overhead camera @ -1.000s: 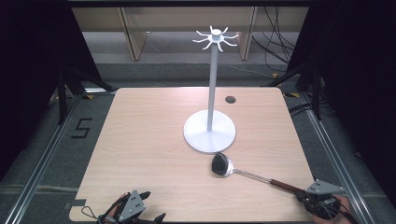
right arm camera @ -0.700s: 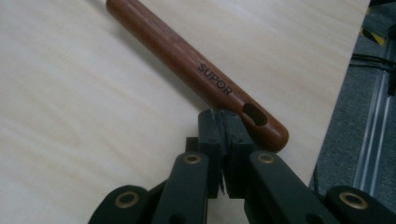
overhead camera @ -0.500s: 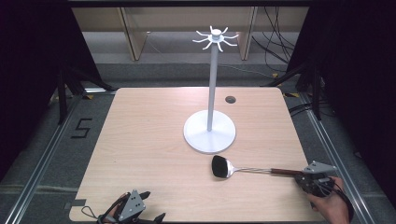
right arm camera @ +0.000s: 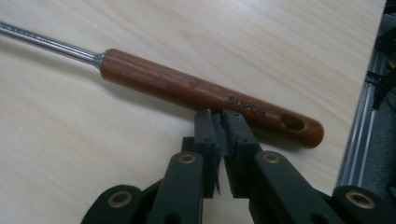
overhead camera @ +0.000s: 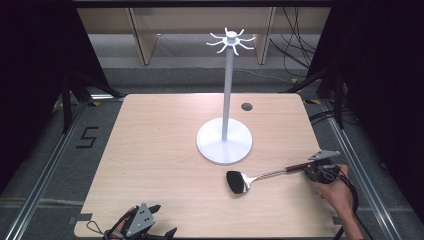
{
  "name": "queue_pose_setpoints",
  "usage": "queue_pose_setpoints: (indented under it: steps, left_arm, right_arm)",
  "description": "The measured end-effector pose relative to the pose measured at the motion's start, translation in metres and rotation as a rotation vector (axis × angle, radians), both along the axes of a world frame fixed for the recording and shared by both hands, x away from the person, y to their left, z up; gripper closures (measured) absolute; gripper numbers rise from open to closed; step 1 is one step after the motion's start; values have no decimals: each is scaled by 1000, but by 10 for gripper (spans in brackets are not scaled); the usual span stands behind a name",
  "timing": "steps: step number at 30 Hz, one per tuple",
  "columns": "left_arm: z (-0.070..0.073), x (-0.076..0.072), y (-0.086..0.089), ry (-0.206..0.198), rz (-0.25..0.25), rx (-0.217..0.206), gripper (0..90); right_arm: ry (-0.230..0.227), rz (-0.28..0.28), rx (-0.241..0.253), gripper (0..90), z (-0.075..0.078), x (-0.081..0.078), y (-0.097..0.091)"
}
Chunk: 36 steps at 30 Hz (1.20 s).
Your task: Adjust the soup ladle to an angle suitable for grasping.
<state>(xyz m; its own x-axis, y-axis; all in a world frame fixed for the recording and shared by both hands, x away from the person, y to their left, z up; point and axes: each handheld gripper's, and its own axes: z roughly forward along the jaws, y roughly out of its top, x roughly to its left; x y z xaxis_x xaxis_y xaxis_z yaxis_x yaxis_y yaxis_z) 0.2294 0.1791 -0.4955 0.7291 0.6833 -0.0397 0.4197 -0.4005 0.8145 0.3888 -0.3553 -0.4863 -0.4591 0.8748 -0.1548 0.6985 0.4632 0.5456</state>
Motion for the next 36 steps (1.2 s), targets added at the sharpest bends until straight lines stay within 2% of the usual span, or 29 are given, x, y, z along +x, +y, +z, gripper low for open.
queue_pose_setpoints:
  steps: [2,5,6,9,11,14,15,16,17,18,19,20,22,23,24,25,26,27,28,29,30,31,32,33,34,35,36]
  left_arm:
    - [1,1,3,-5,-24,53,152]
    - [1,1,2,-1,-10,29,153]
    - [1,0,1,0,-5,6,153]
    - [1,0,3,-3,-9,19,153]
    - [1,0,2,-7,-2,15,153]
    - [1,0,3,3,-15,22,153]
    - [2,1,3,-4,-13,18,153]
    - [2,1,3,-4,-13,18,153]
    - [2,1,2,-5,-5,18,153]
    - [2,0,3,9,-17,24,153]
    - [2,0,3,9,-17,24,153]
    - [2,0,3,6,-16,25,153]
    - [2,0,3,-11,-3,24,154]
    - [3,0,3,3,-11,21,157]
    - [3,0,3,0,-8,18,157]
    - [3,0,4,3,-11,21,157]
    - [2,0,3,-11,2,17,156]
    - [2,0,3,-13,-2,24,157]
    - [2,0,3,-11,-5,25,156]
    - [3,0,3,-1,-7,23,156]
    - [3,0,2,-4,-3,24,156]
    - [2,0,2,-2,-7,23,156]
    - [2,0,3,6,-16,27,156]
    - [2,0,2,6,-11,15,156]
    - [2,0,2,7,-11,15,156]
    - [3,1,3,4,-24,44,156]
    - [2,1,3,3,-22,46,156]
  right_arm:
    - [1,8,-9,851,-1,3,1]
    - [3,-2,-4,840,-2,15,5]
    - [6,-3,-1,834,-2,18,6]
    - [17,-20,30,809,-2,28,7]
    - [16,-17,27,797,-2,32,6]
    - [30,-36,48,765,-2,39,6]
    - [37,-54,79,736,-2,43,4]
    - [37,-54,79,736,-2,43,4]
    - [37,-66,112,663,-3,46,2]
    - [45,-87,132,623,-4,47,1]
    - [45,-87,132,623,-4,47,1]
    - [53,-123,155,578,-4,48,0]
    - [51,-170,169,516,-3,48,-5]
    - [48,-214,218,479,0,47,-7]
    - [48,-214,218,479,0,47,-7]
    - [51,-249,257,459,2,46,-7]
    - [18,-226,274,436,1,48,-9]
    - [53,-277,301,417,4,46,-6]
    - [51,-287,315,403,4,47,-5]
    - [49,-286,325,382,2,50,-4]
    - [79,-282,353,347,1,53,-4]
    - [112,-279,342,296,0,58,-2]
    - [112,-279,342,296,0,58,-2]
    - [134,-326,390,289,-1,61,1]
    - [188,-397,462,296,3,60,8]
    - [153,-427,483,286,1,63,12]
    - [199,-449,459,283,3,66,14]
